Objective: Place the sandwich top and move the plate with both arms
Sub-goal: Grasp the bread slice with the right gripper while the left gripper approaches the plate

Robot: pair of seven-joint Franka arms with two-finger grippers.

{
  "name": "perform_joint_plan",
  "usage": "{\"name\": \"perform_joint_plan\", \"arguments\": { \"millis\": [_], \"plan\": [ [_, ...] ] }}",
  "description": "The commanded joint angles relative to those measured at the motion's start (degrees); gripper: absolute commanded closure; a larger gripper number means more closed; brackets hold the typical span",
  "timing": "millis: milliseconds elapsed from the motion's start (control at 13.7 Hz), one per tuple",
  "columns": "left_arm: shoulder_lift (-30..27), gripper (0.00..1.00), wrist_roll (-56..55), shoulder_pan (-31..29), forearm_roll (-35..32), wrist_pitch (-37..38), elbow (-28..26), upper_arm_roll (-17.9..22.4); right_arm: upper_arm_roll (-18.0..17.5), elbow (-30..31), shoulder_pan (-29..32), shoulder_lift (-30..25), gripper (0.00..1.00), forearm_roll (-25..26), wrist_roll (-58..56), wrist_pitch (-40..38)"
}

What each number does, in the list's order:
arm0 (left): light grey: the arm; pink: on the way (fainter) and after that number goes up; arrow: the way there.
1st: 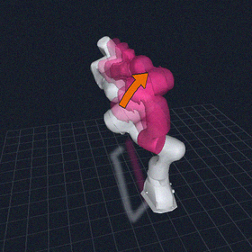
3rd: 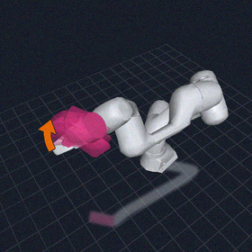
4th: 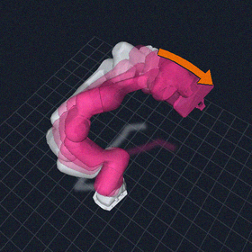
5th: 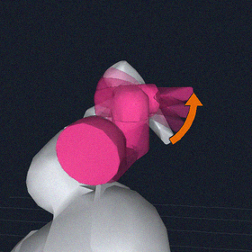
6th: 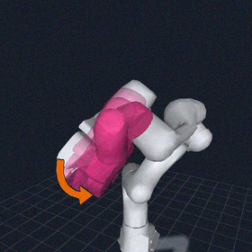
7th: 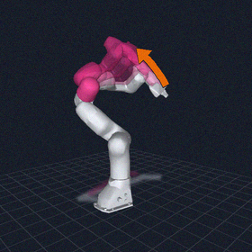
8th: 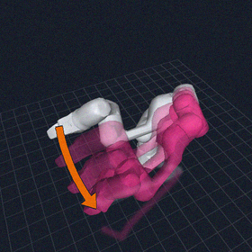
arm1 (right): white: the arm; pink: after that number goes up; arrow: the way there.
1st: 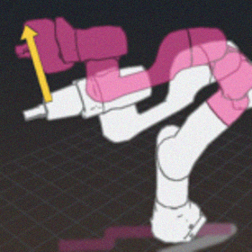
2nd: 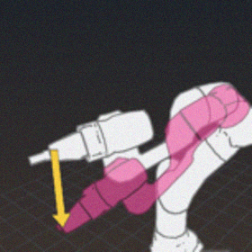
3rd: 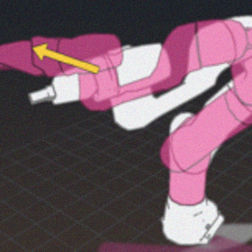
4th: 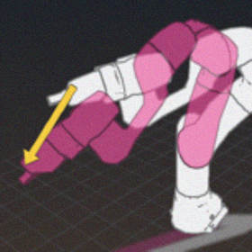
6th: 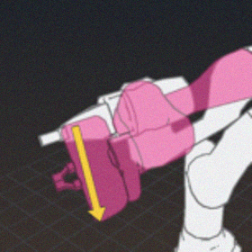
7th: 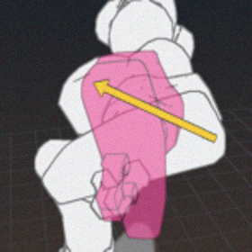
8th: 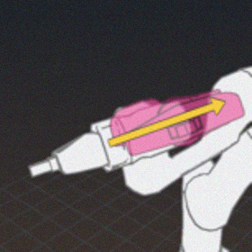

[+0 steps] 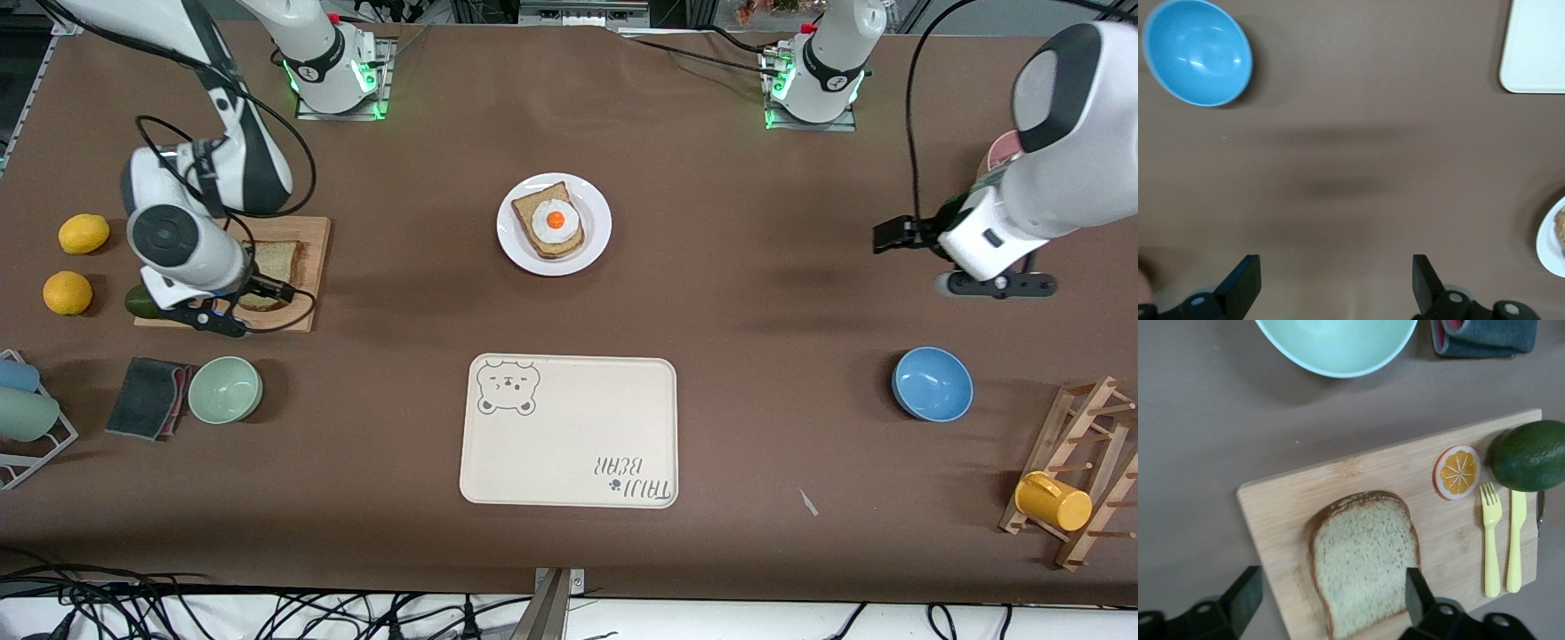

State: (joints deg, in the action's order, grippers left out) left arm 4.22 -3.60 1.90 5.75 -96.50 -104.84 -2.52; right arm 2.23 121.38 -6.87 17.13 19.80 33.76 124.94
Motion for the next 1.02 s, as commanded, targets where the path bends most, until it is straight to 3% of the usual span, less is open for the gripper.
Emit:
{"name": "perform_joint_plan", "arguments": {
  "millis": [0, 146, 293, 585, 732, 878, 951],
  "plan": [
    [-1.8, 0.0, 3.6, -2.8, 5.3, -2.4, -3.3, 0.1, 0.1, 0.3, -1.2, 2.9, 0.11, 3.2, 7.8, 2.6],
    [-1.9, 0.0, 8.3, -5.1, 9.4, -3.3, -5.4, 0.1, 0.1, 0.3, -1.4, 4.3, 0.17, 3.6, 8.0, 3.3],
    [-3.2, 0.0, 9.8, -5.9, 11.9, -9.2, -10.1, 0.0, 0.3, 0.3, -1.3, 5.8, 0.23, 3.6, 8.1, 3.6],
    [-0.8, 0.0, 11.0, -5.3, 17.3, -10.9, -10.4, -0.5, 0.7, 0.3, -1.2, 7.1, 0.37, 3.7, 8.1, 4.1],
    [-0.8, 0.0, 14.0, -5.1, 18.0, -10.7, -10.6, -1.6, 0.7, 0.3, -1.1, 7.3, 0.51, 3.7, 8.0, 4.2],
    [-0.7, 0.0, 14.1, -4.5, 20.5, -10.7, -11.3, -2.5, 0.7, 0.2, -1.0, 8.4, 0.74, 3.8, 8.0, 4.3],
    [0.3, 0.0, 14.3, -4.8, 23.4, -10.7, -12.0, -2.8, 0.7, 0.2, -1.0, 8.6, 0.9, 3.7, 8.0, 4.3]
  ]
}}
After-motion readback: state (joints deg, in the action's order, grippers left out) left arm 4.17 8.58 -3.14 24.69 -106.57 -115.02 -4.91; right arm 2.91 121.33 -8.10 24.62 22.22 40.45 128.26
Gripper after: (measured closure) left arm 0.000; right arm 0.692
